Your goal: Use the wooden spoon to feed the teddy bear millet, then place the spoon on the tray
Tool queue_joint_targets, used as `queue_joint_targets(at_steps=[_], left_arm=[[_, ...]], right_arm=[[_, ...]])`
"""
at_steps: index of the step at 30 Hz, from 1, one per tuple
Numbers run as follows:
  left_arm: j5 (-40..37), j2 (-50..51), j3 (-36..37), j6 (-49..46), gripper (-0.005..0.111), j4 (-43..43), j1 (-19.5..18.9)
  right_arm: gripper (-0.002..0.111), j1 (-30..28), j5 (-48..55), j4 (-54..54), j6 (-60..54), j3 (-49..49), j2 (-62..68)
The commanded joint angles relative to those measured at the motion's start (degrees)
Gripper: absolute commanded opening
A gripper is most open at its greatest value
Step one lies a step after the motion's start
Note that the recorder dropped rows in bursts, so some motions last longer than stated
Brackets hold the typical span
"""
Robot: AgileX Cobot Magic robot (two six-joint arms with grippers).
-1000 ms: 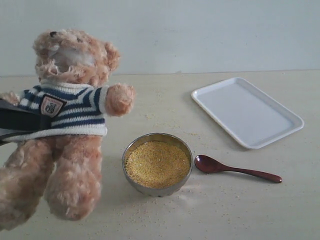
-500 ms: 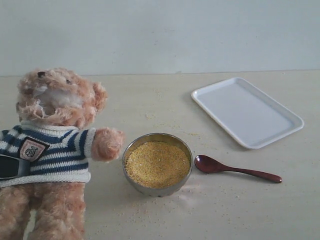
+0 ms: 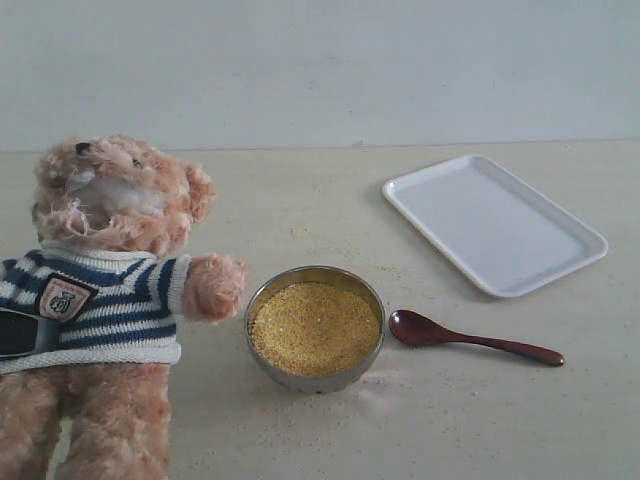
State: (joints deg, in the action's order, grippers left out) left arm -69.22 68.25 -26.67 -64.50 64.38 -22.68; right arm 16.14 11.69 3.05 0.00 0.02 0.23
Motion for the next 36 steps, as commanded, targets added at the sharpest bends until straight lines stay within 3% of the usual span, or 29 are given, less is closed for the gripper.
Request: queue_joint_targets(at_steps=[1, 4, 7, 12, 17, 27, 32, 36], left_arm=[[-0.7, -0.5, 0.1, 0.0, 0.005, 1.3, -0.1], [-0.7, -0.5, 0.1, 0.0, 0.005, 1.3, -0.1], [-0.7, -0.5, 0.1, 0.0, 0.005, 1.3, -0.1], [-0.7, -0.5, 0.1, 0.0, 0.005, 1.3, -0.1], [-0.7, -0.5, 0.1, 0.0, 0.005, 1.3, -0.1], [-0.7, -0.5, 0.1, 0.0, 0.005, 1.3, -0.1], [-0.7, -0.5, 0.1, 0.0, 0.005, 1.3, -0.1], [-0.7, -0.5, 0.1, 0.0, 0.005, 1.3, -0.1]], right_arm=[[0.000, -0.2, -0.5, -0.3, 0.0, 0.0, -0.2], [0.000, -0.2, -0.3, 0.7, 1.1, 0.0, -0.2], [0.000, -0.2, -1.9, 10.9, 11.5, 0.0, -0.2], [0.000, -0.2, 2.0, 17.0, 11.9, -6.0, -0.2], [0.000, -0.2, 10.1, 17.7, 11.9, -15.6, -0.2], [0.000, -0.2, 9.4, 18.2, 13.3, -21.1, -0.2], [0.000, -0.2, 19.6, 18.3, 0.8, -24.7, 2.3], [0.000, -0.2, 30.4, 18.3, -11.8, -30.5, 13.4]])
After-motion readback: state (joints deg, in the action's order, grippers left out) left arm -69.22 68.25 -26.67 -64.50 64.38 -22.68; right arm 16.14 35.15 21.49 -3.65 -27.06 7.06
